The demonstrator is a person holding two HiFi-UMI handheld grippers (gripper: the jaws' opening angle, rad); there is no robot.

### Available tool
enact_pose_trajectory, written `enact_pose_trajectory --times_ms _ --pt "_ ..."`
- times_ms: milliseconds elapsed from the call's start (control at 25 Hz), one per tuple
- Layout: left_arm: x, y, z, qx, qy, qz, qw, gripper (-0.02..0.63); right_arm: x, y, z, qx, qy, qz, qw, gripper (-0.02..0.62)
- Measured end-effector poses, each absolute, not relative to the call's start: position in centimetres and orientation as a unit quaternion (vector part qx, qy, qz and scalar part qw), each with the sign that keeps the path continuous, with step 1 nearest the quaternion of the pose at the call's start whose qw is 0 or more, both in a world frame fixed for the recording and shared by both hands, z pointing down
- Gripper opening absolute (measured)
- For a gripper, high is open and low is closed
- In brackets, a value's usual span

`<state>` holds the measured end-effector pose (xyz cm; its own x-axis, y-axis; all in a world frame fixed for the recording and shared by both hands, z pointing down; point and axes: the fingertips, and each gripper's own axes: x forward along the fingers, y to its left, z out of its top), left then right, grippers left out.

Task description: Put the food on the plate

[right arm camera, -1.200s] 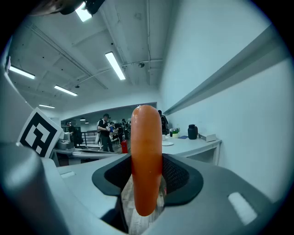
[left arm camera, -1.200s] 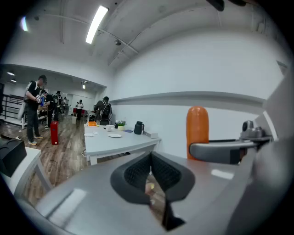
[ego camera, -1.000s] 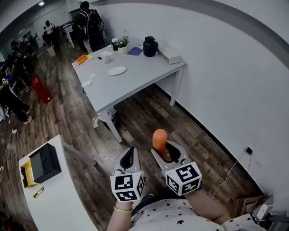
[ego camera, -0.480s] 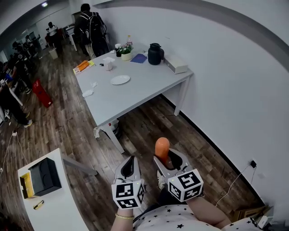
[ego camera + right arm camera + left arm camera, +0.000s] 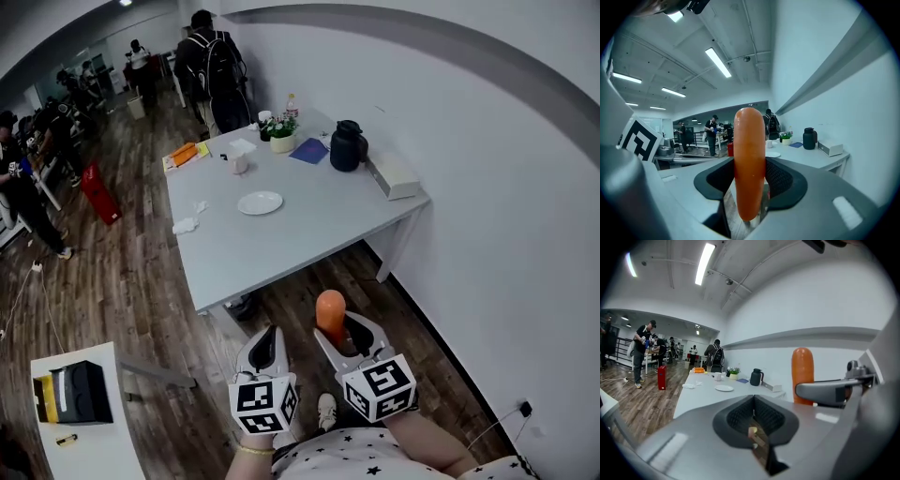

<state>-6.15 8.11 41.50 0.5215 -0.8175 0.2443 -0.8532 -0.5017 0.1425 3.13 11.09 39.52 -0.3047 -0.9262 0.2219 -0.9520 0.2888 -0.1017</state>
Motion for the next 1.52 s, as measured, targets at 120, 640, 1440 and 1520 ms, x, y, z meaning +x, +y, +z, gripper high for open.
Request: enact_pose_trajectory --times_ms 120,640,1440,1520 --pt "-4.2 4.9 41.3 0.857 -0.494 0.065 0.129 0.008 5.3 7.8 39.4 0.576 -0.808 0.106 0.058 0.202" --pt "-0.8 -4.5 43.3 0.839 -0.518 0.093 0.14 0.008 9.5 -3.1 41.0 0.553 -0.821 0.127 0.063 0.202" --pt "-2.2 -31.9 46.1 0.814 -0.552 0.093 0.158 0.008 6.6 -32.6 46.9 0.462 -0.859 0.125 0.184 0.202" --pt "-2.8 -33.6 46.5 0.809 -0.557 0.093 0.164 0.008 6.1 -35.0 48.0 0.447 -0.861 0.123 0.209 0.202"
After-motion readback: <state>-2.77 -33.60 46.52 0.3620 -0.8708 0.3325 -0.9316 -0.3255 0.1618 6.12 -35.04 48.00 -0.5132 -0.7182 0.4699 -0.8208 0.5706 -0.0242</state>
